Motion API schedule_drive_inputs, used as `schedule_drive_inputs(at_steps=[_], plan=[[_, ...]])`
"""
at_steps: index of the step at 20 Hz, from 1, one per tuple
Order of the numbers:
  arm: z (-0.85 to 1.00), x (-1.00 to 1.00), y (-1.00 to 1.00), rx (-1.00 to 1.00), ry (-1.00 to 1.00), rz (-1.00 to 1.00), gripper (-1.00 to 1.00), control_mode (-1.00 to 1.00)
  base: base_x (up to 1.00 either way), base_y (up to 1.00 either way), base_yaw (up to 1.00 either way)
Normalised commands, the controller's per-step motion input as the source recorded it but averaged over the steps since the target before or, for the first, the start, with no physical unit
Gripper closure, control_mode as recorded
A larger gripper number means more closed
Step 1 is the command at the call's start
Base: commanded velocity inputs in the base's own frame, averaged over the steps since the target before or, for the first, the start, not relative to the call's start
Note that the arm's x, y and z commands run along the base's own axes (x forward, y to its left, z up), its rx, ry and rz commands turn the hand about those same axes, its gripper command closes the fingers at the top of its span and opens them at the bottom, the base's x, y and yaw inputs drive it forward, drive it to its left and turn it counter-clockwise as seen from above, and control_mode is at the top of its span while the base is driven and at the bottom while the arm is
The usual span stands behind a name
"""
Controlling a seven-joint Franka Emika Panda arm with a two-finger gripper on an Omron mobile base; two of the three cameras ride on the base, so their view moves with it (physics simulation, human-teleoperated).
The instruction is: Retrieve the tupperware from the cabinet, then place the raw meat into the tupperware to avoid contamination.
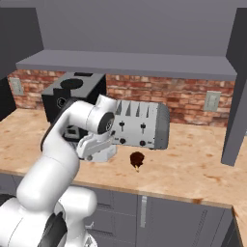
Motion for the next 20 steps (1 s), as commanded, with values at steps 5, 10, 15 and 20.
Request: schedule_drive_inputs(at_steps=[5,10,15,20], plan=[[-0.26,0.31,0.00,0.00,0.00,0.00,1.00,-1.00,0.00,0.00,0.00],[-0.29,0.34,0.00,0.00,0.00,0.00,1.00,-1.00,0.00,0.00,0.00],[-0.29,0.36,0.00,0.00,0.00,0.00,1.00,-1.00,0.00,0.00,0.00],[-0.34,0.36,0.00,0.00,0.00,0.00,1.00,-1.00,0.00,0.00,0.00]])
